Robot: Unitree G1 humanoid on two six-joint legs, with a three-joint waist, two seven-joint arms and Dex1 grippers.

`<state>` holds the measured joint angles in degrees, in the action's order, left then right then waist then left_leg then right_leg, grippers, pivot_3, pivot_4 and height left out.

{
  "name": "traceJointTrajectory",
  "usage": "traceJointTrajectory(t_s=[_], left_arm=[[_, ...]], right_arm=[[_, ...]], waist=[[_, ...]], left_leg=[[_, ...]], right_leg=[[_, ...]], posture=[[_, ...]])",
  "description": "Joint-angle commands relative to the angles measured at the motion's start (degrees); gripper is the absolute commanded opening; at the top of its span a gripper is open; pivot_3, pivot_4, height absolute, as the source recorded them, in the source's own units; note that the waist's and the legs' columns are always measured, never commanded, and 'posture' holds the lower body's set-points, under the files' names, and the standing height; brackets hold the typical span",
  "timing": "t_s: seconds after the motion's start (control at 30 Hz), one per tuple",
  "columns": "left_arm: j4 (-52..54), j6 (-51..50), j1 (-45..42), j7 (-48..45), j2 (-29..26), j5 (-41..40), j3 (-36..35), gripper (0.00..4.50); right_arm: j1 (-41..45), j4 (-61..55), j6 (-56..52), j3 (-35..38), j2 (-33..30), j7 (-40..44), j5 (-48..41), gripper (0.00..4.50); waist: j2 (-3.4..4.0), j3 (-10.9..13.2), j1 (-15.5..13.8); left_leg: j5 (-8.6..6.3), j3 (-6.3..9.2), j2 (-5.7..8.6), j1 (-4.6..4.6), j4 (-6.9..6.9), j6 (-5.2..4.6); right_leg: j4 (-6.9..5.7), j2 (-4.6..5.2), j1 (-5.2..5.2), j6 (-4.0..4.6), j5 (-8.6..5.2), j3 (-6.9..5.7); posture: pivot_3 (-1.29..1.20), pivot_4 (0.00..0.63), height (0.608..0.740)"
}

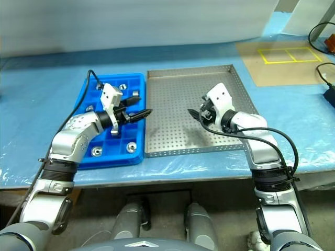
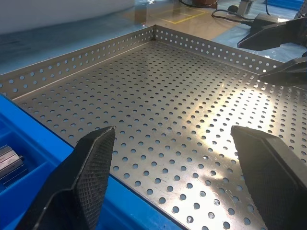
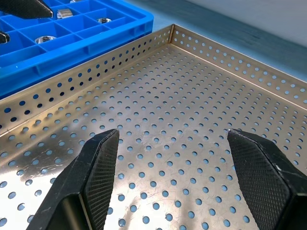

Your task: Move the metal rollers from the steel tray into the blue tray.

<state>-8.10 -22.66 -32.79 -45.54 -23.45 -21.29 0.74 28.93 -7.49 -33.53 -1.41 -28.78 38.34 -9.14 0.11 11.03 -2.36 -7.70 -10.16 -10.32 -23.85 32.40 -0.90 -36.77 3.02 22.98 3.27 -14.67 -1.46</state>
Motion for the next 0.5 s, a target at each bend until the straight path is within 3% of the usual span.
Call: traceJointTrajectory(t_s=[0.03,0.5], left_arm=[[3.19,0.56,0.85,0.01,-0.97,-0.27,-1.40,4.05],[8.93,-1.45,4.27,2.66,-1.87,-1.11,-2.97,4.05]], right_arm=[[0.34,-2.69,0.26,-0.47,-0.60,0.69,-0.86,3.67],[5.14,3.75,3.46,-2.37,0.42,1.71,0.02,3.67]], waist=[[0.00,0.00,0.01],[0.00,0.00,-0.36]], left_leg=[[-0.01,0.00,0.00,0.00,0.02,-0.02],[-0.03,0.00,-0.01,0.00,0.11,-0.06]], right_leg=[[0.00,0.01,-0.01,0.00,0.00,0.00],[-0.02,0.03,-0.06,0.02,0.00,-0.03]], posture=[[-0.14,0.150,0.740],[-0.07,0.150,0.740]])
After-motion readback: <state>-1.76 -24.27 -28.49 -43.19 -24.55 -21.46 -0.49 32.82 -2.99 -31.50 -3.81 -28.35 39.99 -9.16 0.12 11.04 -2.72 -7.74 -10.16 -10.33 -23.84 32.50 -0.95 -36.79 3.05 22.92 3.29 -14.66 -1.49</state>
